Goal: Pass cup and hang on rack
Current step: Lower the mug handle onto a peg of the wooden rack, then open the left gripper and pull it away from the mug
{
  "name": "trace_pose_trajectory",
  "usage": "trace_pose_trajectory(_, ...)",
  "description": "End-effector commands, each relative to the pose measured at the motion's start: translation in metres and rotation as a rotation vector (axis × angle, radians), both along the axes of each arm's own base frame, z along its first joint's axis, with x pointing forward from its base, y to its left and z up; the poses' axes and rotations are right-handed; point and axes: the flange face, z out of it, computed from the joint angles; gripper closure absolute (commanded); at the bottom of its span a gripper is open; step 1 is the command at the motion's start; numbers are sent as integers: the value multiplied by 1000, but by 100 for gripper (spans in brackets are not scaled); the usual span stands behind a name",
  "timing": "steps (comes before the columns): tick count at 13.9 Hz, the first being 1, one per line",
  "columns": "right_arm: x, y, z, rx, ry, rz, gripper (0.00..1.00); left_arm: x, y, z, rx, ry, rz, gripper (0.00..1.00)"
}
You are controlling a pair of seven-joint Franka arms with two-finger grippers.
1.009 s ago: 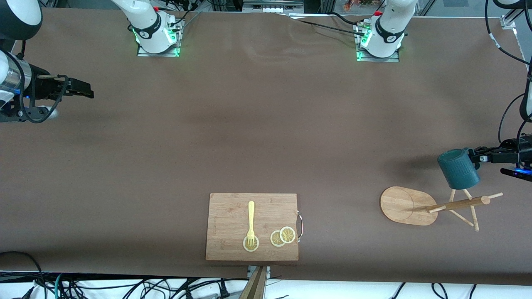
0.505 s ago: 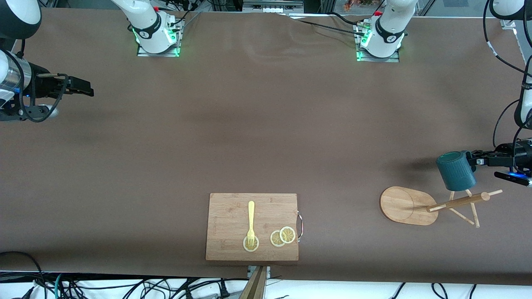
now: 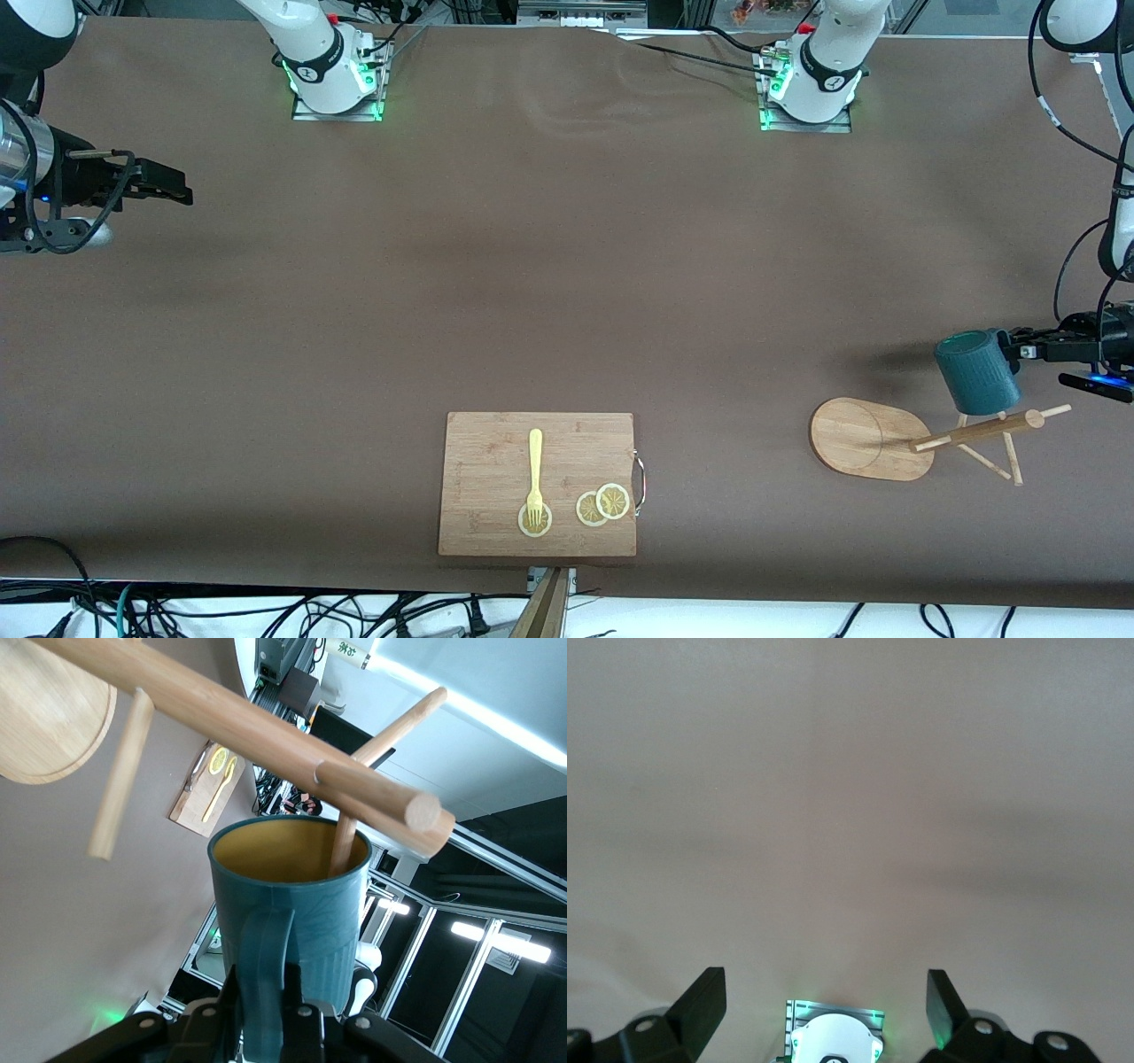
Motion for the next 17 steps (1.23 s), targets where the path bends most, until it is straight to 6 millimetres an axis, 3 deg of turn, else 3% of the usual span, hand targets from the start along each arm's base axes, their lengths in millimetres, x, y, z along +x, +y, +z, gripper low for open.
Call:
trace_pose_trajectory(1,-3,-3,7,9,0,-2,0,6,9,0,26,-3,-5,18)
trace_pose_trajectory(2,-3,-3,7,9,-3,-2,0,6,10,2,33,-20,-3,0)
trace_pose_trajectory(6,-2,-4,7,-3,-9,0,0,12,12,13,51,-38,18,0)
trace_pose_trajectory(8,-2,-4,8,-3,-12,0,0,4,18,15,79,-65,7,0)
trace_pose_trajectory(10,-2,-5,8,-2,-12,-2,0,-6,18,34,182,-142,-54,0)
trace_pose_trajectory(12,-2,-6,8,-1,-12,-5,0,-14,15,70,273,-174,-100,0)
trace_pose_trajectory(14,-2,-6,8,2,-13,-5,0,-29,11,122,405,-184,-159,0)
trace_pose_trajectory(17,-2,-6,8,-1,-12,-6,0,-50,-27,205,582,-210,-255,0)
